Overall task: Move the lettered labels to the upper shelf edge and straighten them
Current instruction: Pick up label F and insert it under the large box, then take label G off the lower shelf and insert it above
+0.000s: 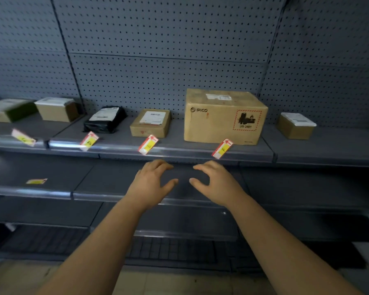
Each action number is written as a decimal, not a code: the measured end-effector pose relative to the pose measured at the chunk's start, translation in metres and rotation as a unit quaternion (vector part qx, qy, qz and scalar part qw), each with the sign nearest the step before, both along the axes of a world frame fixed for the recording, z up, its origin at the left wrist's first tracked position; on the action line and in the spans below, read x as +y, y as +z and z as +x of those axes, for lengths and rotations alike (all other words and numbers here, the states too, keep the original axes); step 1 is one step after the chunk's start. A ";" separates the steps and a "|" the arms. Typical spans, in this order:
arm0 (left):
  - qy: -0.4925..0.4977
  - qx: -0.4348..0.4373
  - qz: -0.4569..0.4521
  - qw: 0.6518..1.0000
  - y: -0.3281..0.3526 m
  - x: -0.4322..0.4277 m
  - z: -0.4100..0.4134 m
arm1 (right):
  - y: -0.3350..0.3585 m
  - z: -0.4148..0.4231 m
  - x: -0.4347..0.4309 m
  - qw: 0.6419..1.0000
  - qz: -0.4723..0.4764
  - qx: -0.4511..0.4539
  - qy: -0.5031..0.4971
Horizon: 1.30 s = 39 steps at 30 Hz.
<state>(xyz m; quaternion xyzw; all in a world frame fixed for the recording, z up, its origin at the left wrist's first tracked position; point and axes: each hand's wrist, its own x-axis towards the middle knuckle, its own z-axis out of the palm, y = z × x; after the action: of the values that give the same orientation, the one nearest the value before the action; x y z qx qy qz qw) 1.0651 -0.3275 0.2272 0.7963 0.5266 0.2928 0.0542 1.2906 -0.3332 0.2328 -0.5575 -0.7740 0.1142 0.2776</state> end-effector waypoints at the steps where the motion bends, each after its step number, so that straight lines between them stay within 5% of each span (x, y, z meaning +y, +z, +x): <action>1: 0.006 0.000 -0.005 1.000 -0.001 -0.008 -0.020 | -0.001 -0.019 -0.007 1.000 -0.007 0.001 0.006; 20: 0.183 -0.023 -0.037 0.982 -0.046 -0.094 -0.319 | -0.037 -0.316 -0.029 0.989 -0.045 -0.006 0.140; 39: 0.255 0.007 -0.065 0.965 -0.071 0.014 -0.578 | -0.065 -0.582 0.114 0.970 -0.095 0.025 0.221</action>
<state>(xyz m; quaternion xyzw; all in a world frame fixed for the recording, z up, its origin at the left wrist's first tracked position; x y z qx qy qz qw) 0.4867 -0.3136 0.1566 0.6323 0.7306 0.2566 0.0257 0.7090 -0.2190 0.1678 -0.3931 -0.8565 0.2595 0.2110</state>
